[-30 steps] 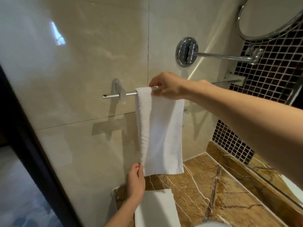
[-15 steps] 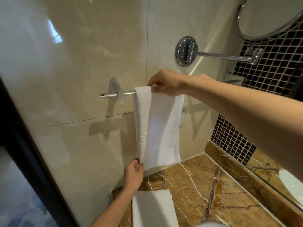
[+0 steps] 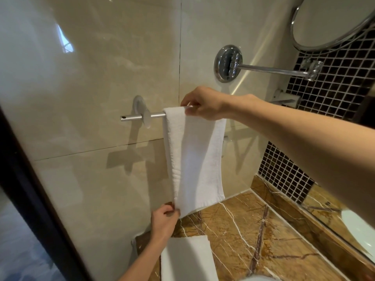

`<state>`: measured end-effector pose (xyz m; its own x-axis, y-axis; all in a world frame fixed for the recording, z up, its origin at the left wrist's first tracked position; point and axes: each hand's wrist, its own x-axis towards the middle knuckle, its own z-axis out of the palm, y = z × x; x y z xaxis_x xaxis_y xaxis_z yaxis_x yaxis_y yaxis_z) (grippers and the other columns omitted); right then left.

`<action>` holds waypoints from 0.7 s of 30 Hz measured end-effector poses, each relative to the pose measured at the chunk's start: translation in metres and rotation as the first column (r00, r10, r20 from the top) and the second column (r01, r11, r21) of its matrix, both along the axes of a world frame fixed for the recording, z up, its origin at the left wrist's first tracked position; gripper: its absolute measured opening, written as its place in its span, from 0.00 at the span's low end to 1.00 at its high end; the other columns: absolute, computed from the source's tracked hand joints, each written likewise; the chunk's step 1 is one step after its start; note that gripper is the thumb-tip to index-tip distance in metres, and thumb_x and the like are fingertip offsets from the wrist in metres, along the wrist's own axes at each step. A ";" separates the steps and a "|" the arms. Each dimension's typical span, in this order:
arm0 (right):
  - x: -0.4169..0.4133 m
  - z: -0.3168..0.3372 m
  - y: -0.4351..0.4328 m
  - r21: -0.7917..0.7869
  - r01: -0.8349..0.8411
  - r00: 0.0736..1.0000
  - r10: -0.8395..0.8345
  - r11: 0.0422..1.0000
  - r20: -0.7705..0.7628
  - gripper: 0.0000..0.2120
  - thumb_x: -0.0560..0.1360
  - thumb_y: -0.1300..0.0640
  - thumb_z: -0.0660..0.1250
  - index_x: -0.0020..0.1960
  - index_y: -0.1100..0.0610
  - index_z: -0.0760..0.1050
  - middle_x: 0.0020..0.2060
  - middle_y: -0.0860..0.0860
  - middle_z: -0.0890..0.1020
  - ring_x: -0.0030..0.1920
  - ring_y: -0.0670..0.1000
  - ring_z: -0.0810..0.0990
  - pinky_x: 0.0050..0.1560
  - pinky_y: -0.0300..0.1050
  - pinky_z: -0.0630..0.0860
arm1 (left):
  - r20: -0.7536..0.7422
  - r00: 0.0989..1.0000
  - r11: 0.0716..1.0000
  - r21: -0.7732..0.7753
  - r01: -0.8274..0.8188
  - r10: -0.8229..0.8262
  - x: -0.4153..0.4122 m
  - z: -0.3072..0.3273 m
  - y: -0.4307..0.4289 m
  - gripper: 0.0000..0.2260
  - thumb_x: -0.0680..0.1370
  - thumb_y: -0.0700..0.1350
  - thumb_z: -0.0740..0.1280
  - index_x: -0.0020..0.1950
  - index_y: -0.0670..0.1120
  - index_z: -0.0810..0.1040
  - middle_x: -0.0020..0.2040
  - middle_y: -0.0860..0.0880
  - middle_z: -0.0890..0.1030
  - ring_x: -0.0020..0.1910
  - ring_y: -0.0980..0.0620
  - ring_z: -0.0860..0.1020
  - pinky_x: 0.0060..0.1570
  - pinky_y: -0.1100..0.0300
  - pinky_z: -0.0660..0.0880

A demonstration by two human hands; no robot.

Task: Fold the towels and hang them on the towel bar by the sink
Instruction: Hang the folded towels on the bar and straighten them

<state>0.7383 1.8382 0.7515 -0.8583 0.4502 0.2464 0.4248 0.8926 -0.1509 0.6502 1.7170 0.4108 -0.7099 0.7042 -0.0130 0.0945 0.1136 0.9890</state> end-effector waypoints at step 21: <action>0.006 -0.004 0.000 0.022 0.026 0.999 -0.025 0.999 -0.043 0.14 0.74 0.54 0.70 0.60 0.51 0.79 0.52 0.54 0.81 0.52 0.53 0.77 0.50 0.42 0.71 | -0.082 0.995 0.998 -0.023 -0.057 0.055 0.010 -0.003 -0.001 0.07 0.75 0.37 0.69 0.36 0.42 0.78 0.32 0.48 0.82 0.35 0.50 0.81 0.35 0.66 0.75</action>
